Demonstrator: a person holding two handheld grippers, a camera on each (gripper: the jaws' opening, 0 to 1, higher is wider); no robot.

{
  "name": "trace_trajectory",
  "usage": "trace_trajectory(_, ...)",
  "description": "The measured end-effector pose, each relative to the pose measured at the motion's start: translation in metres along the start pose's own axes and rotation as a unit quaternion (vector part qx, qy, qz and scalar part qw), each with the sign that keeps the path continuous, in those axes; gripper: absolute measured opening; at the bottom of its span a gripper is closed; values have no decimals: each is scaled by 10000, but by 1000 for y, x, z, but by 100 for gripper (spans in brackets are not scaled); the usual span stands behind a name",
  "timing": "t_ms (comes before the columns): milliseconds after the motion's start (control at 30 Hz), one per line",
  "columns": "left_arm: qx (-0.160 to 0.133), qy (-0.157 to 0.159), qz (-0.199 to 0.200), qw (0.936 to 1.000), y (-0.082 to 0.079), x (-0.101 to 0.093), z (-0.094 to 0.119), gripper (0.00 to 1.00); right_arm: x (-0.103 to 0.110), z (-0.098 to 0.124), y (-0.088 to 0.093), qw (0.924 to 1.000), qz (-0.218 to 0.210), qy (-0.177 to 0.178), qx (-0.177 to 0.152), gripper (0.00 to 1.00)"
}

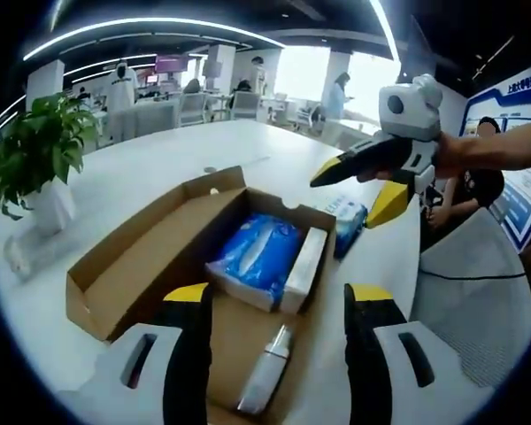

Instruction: Operate the shoe box by opening the lid, removing the specified soft item, and placing it in the target area until the item is outside and the box remains undamaged.

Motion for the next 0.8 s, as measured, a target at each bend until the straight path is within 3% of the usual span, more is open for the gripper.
trace_trajectory(200,140,8,-88,9999,-4,2,-9,58,-3,-8,-3,9995,228,-55,194,55)
trace_trajectory(333,234,9,-164,9996,-7,8,-19,58,-9,-16,-2,9961,710,-132,512,58)
trace_trajectory(533,389,91,-248,9989,-10,11,-32,59,-20,-30,-9,9930,916,-223,706,58)
trace_trajectory(800,585,106,-419,9974,-9,14,-47,59,-26,-43,-4,9798,1526,-344,1247,60)
Point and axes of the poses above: the point that each gripper's makers call its tool centre point, and the gripper's own axes: z roughly backward along the fingers, x roughly to its left, y roughly out of its underside, the point moved 1 cm from there along z, roughly backward along the fingers, and after that the axes turned 4 degrees about -x, right-handed, at the moved point
